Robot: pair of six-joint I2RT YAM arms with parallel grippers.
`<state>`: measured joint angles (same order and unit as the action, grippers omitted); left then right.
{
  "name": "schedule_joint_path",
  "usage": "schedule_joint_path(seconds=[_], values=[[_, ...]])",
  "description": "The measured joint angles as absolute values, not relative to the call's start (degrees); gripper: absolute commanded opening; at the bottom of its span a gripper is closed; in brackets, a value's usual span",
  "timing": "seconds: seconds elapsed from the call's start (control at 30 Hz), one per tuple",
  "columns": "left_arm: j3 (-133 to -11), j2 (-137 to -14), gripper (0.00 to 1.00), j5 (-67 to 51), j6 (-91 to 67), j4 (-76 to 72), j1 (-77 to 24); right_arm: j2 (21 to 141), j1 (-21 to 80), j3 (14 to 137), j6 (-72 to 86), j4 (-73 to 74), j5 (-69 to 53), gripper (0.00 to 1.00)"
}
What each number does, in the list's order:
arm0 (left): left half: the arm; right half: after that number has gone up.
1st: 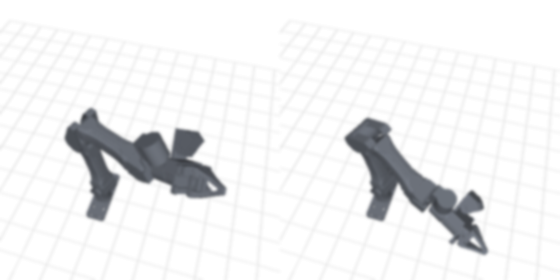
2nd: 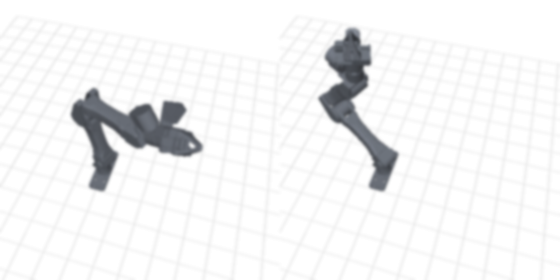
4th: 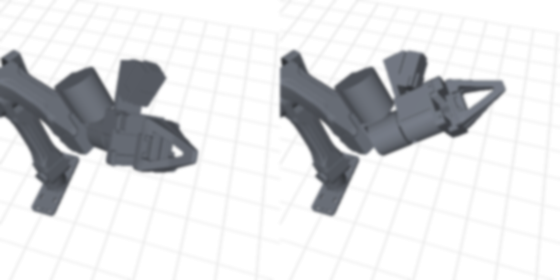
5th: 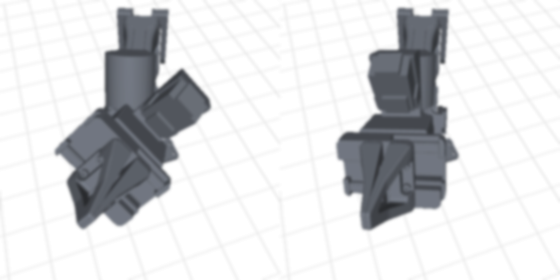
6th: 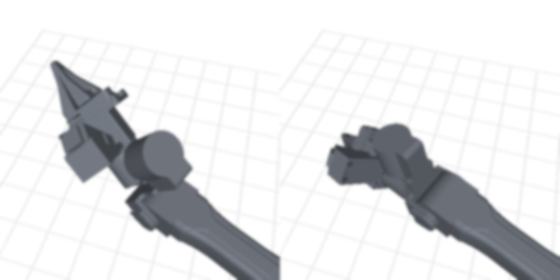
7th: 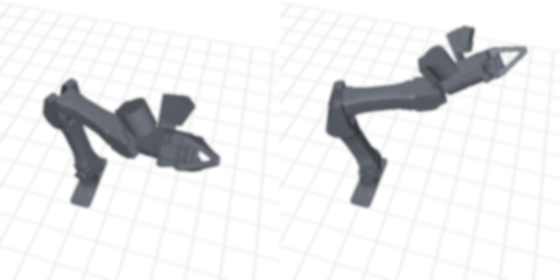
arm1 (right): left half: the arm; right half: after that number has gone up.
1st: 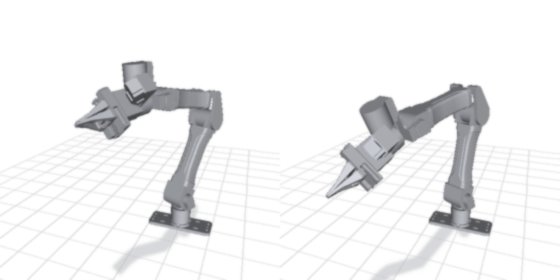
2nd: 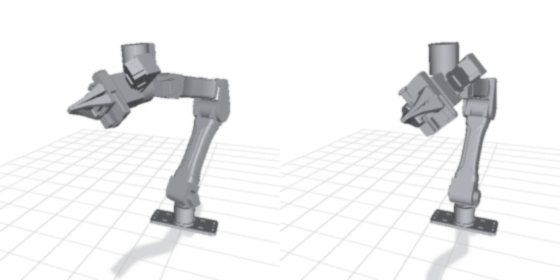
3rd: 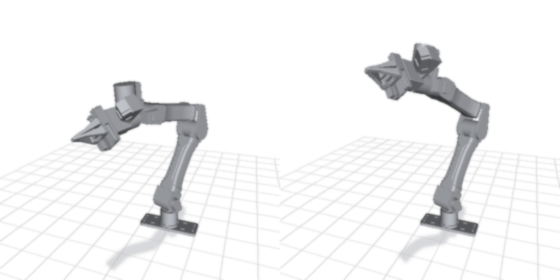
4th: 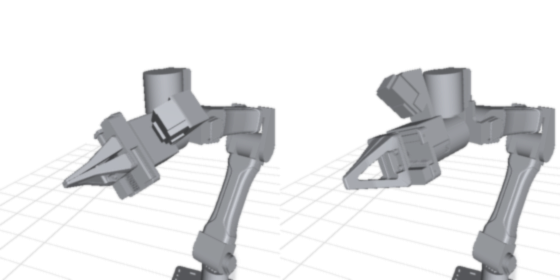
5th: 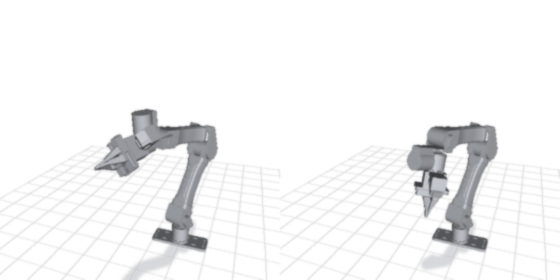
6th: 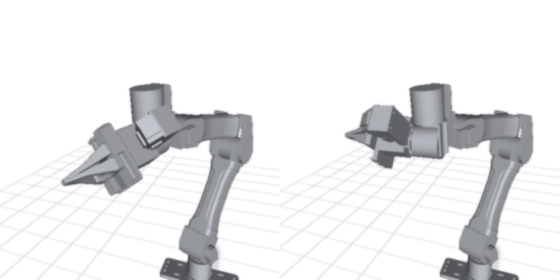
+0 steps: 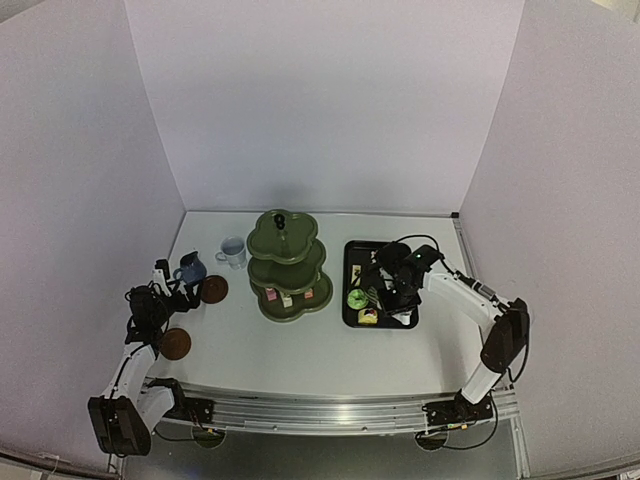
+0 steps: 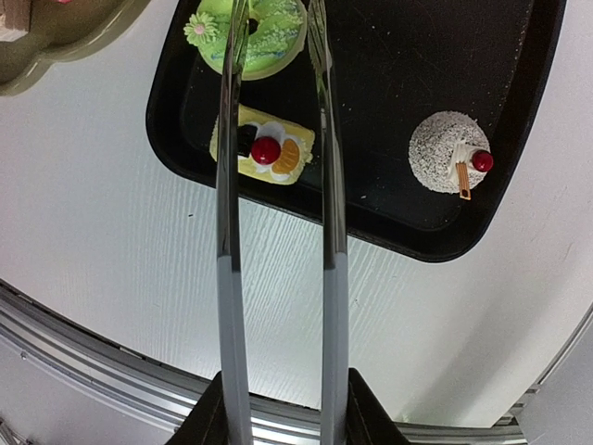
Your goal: Serve the afternoon tea
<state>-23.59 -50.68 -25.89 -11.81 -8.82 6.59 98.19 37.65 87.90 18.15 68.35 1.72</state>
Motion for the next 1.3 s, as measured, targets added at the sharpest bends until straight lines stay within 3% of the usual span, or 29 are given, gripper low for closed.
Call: schedule_joint_path(seconds=[0.37, 0.53, 0.7, 1.1, 1.3], values=[[-23.6, -50.7, 1.0, -25.9, -11.8, -8.8, 6.6, 101.3, 37.6, 88.9, 18.0, 68.6, 2.0, 0.31], [-23.6, -50.7, 1.0, -25.9, -11.8, -8.8, 6.6, 102.6, 37.6, 89.6, 17.7, 68.6, 2.0, 0.1], [-23.6, -50.4, 1.0, -25.9, -11.8, -8.8, 6.6, 102.6, 37.6, 89.8, 17.1, 68.9, 2.0, 0.0], [-23.6, -49.9, 1.0, -25.8, -11.8, -8.9, 6.6, 98.5, 37.6, 94.2, 15.5, 73.1, 4.7, 0.0], [-23.6, -49.9, 1.0, -25.7, -11.8, -8.8, 6.6, 97.6, 37.6, 107.8, 15.5, 77.0, 7.0, 0.0]])
